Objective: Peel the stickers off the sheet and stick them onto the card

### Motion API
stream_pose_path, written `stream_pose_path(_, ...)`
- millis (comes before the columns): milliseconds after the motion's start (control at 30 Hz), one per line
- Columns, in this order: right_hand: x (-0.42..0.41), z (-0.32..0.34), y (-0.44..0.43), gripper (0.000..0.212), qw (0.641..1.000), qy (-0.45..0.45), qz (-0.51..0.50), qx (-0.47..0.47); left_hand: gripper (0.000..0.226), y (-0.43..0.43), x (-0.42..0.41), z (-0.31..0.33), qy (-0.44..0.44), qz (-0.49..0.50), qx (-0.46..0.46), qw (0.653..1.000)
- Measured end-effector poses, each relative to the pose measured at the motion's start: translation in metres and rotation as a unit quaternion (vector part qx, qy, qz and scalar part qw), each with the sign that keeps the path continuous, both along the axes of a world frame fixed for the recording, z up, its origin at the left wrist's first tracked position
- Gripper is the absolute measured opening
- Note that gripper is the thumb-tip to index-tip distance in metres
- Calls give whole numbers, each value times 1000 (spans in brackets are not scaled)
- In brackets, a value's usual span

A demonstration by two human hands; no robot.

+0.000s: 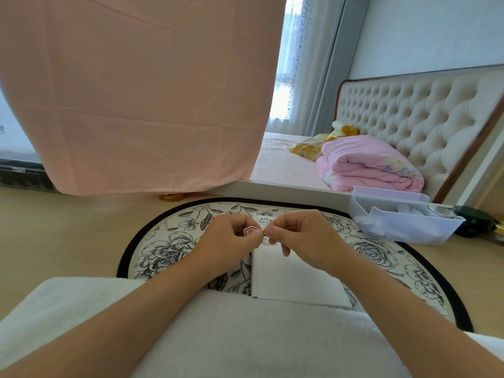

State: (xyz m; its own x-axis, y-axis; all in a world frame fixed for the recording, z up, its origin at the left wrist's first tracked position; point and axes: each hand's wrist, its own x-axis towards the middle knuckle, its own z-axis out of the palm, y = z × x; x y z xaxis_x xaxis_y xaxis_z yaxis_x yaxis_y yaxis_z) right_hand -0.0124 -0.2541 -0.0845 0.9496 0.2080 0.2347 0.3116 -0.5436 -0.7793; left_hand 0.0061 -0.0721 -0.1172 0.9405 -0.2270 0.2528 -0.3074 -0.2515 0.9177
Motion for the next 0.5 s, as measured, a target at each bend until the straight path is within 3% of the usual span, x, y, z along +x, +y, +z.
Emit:
stream_pose_path(300,1,-8,6,20,999,-42,-18,-18,10,-2,-1,-1,-30,12,28,999)
stream_pose_path(500,3,-19,7,15,983,-136,-49,-111,13,-4,-1,-2,-43,25,41,998)
